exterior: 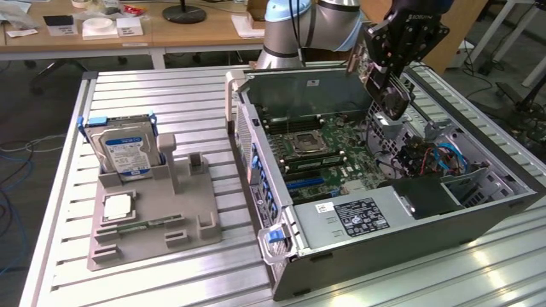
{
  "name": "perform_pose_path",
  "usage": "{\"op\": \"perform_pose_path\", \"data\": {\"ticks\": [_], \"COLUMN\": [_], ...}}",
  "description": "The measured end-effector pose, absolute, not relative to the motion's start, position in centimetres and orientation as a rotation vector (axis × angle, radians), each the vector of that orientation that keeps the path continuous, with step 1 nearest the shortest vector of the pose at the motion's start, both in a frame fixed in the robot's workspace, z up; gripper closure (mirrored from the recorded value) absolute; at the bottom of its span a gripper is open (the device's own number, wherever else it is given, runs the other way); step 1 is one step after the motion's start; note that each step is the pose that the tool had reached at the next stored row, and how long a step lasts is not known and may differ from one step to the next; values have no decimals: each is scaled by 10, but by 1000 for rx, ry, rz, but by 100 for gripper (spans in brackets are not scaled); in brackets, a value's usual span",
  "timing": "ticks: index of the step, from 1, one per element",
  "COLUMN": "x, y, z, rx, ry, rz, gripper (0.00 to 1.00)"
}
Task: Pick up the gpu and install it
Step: 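Insert the gpu into the slot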
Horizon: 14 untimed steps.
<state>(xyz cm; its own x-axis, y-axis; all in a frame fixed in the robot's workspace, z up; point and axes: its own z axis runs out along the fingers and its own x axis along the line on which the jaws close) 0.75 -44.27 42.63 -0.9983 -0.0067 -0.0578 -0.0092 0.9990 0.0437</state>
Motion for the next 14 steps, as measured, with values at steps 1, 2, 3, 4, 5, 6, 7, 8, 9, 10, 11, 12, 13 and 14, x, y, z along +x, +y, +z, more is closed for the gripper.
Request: {"op": "perform_pose_path", "data": {"ticks": [1,2,3,4,5,6,7,8,9,10,11,12,13,14], "x": [7,8,8,8,8,8,8,8,8,8,8,8,8,8], "y": [-443,-443,-443,-443,-443,-443,-443,-443,-443,-443,-443,-443,-443,-443], "z": [426,426,426,426,426,426,426,426,426,426,426,426,426,426], "rx": [-19,-28,-37,-46,-57,-68,-80,-93,-106,-119,-132,-145,-158,-172], "ry": [3083,3083,3083,3083,3083,3083,3083,3083,3083,3082,3082,3082,3081,3081], "rz": [68,68,68,69,69,69,70,70,70,71,71,72,72,72], "gripper": [73,73,73,73,73,73,73,73,73,73,73,73,73,73]}}
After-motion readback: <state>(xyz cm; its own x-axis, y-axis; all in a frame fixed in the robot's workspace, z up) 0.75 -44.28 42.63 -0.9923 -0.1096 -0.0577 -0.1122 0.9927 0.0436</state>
